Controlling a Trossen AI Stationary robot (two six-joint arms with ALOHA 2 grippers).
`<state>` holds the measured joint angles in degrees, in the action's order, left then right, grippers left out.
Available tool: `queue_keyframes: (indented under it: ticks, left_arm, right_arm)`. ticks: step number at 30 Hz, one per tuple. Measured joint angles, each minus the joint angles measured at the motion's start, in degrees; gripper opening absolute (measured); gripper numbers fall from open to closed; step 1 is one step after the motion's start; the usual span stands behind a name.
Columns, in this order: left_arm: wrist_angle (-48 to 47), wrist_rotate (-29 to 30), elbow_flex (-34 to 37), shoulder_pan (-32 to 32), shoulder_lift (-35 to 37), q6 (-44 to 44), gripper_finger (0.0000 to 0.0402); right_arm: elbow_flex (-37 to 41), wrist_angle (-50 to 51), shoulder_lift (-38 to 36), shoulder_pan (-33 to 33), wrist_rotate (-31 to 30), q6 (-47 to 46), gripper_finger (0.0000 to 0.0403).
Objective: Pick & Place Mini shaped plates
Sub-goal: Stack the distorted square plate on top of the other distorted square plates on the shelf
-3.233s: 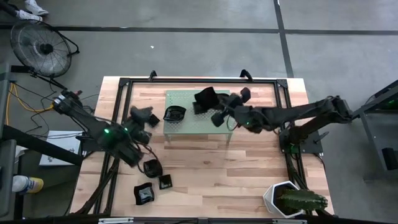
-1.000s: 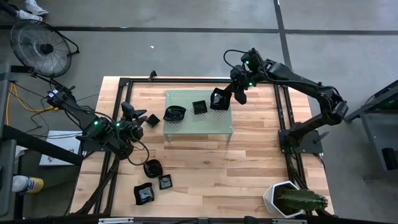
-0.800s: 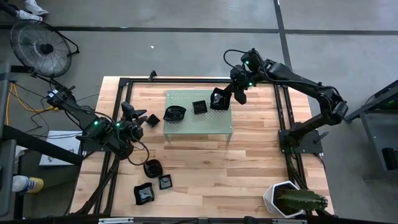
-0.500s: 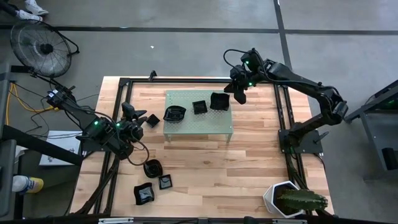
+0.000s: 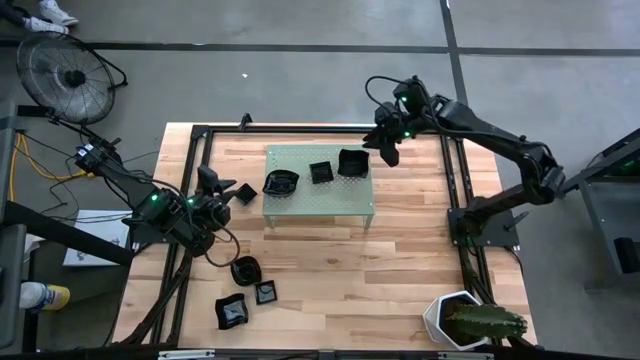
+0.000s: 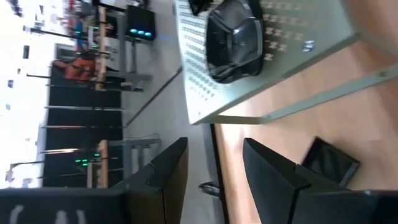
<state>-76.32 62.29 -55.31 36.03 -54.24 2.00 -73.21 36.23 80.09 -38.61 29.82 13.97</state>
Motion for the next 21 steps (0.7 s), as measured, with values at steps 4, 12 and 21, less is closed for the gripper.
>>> queue_keyframes:
  ticks: [4,12,21]
  left_arm:
    - [0.0,-3.0,0.0,0.0,0.0,1.3,0.0150]
    - [0.8,-16.4,0.0,0.0,0.0,8.2,0.0149]
    - [5.8,-39.1,0.0,0.0,-2.6,25.4,0.0149]
  right_arm:
    - [0.0,0.3,-2.4,0.5,-1.1,-0.6,0.0094]
    - [0.0,2.6,-6.1,6.1,-6.5,-1.3,0.0094]
    - [0.0,3.9,-6.3,16.0,-17.4,-1.5,0.0094]
